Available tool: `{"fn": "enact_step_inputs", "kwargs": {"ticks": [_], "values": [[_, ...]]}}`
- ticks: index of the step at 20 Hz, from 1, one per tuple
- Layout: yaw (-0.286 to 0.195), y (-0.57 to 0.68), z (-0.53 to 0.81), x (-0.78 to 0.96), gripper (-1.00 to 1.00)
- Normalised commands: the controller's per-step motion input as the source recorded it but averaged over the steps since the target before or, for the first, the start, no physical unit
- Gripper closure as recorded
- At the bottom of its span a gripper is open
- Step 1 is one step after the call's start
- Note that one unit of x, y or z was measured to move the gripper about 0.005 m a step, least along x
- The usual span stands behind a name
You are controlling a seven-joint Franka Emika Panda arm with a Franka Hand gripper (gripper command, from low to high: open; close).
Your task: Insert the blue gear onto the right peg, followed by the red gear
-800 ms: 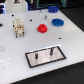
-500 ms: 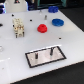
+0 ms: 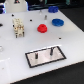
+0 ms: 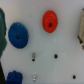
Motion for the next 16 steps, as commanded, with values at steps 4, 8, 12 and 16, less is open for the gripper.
{"fn": "enact_step_inputs", "kwargs": {"ticks": [4,8,12,16], "values": [[0.0,0.47,-0.32,-0.6,-1.0],[0.0,0.44,-0.37,-0.54,-1.0],[0.0,0.42,-0.41,-0.51,-1.0],[0.0,0.4,-0.44,-0.49,-1.0]]}}
